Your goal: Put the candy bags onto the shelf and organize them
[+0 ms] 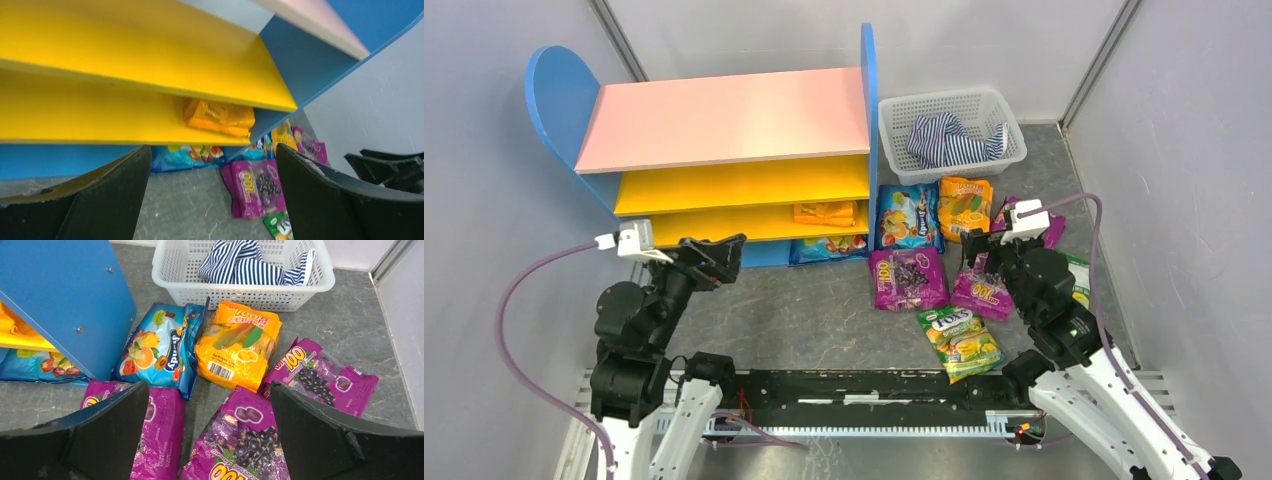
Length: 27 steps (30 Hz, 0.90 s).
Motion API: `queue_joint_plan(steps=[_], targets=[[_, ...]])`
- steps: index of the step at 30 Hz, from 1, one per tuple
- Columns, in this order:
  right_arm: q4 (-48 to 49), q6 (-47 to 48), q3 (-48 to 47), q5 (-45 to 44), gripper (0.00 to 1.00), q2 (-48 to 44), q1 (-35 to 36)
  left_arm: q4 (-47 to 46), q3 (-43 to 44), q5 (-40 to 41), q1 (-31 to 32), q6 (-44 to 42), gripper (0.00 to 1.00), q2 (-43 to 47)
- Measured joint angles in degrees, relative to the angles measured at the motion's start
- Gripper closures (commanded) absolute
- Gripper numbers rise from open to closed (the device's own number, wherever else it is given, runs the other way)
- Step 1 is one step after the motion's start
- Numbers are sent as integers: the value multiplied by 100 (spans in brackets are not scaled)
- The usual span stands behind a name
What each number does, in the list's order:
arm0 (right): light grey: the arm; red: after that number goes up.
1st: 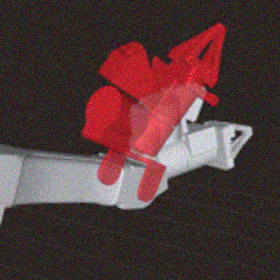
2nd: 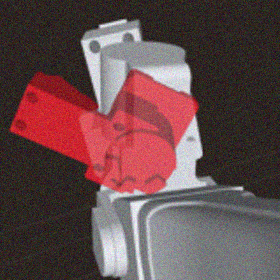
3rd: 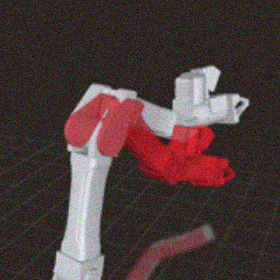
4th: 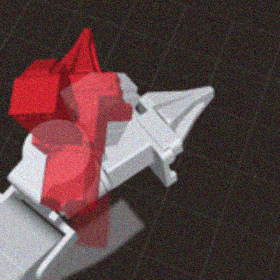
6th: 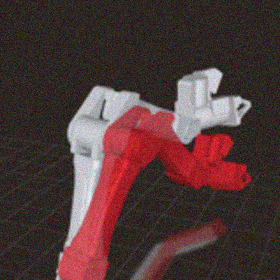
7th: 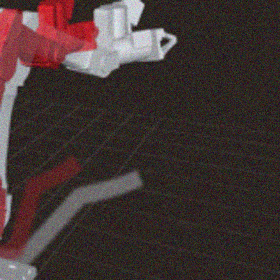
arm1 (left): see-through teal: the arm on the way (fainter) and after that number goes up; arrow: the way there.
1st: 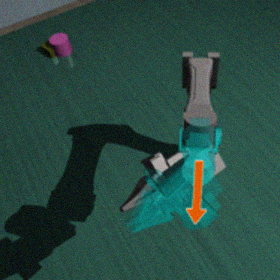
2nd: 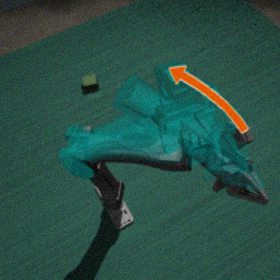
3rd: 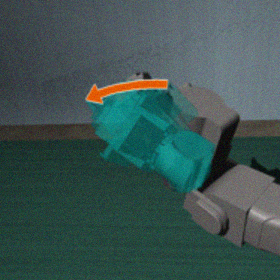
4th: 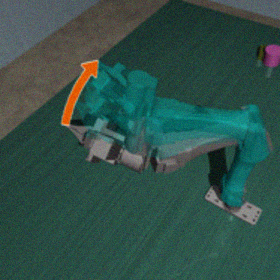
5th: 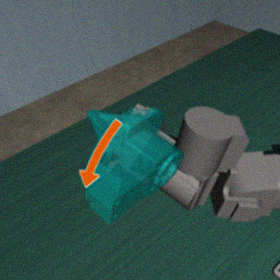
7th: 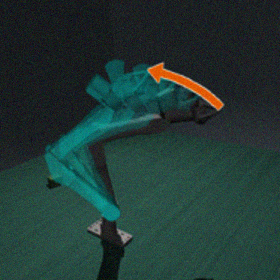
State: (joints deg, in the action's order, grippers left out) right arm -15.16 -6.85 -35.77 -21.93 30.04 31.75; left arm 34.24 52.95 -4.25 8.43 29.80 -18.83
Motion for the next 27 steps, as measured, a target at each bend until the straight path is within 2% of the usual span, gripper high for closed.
queue_joint_plan(steps=[7,16,22,27], targets=[[44,24,39,273,2,444,0,87,-667,-717,-7,236,0,-142],[481,-48,721,1174,2,717,0,98,-1405,-1777,-7,326,0,-778],[614,-343,754,1537,2,1346,0,-374,-2142,-2608,4,654,0,-894],[828,-608,817,1893,2,1862,-2,-804,-2490,-2833,341,955,0,-933]])
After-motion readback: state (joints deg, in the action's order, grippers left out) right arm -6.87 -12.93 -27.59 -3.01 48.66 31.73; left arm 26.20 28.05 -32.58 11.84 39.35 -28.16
